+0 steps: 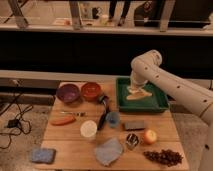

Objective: Place banana in tray

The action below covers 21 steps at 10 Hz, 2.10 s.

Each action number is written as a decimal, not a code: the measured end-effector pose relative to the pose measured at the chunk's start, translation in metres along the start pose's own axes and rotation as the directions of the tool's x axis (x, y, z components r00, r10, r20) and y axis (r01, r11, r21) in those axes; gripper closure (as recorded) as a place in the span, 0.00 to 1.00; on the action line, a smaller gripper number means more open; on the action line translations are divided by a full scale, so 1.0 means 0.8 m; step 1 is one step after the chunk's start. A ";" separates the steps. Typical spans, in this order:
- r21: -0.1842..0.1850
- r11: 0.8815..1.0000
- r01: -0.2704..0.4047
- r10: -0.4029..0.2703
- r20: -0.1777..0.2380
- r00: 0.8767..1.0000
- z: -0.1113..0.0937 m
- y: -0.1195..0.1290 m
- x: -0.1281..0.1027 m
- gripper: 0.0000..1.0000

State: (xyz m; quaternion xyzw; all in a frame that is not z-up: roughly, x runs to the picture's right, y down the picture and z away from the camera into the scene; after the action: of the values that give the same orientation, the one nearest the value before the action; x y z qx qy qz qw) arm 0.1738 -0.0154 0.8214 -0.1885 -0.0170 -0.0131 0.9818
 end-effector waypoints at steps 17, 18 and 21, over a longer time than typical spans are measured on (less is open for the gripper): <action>0.000 1.000 0.000 0.000 0.000 1.000 0.000 0.000 0.000 0.85; 0.000 1.000 0.000 0.000 0.000 1.000 0.000 0.000 0.000 0.77; 0.000 1.000 0.000 0.000 0.000 1.000 0.000 0.000 0.000 0.47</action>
State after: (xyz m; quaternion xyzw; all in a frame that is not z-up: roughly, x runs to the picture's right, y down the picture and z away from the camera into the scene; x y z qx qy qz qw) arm 0.1736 -0.0156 0.8212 -0.1883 -0.0171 -0.0133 0.9819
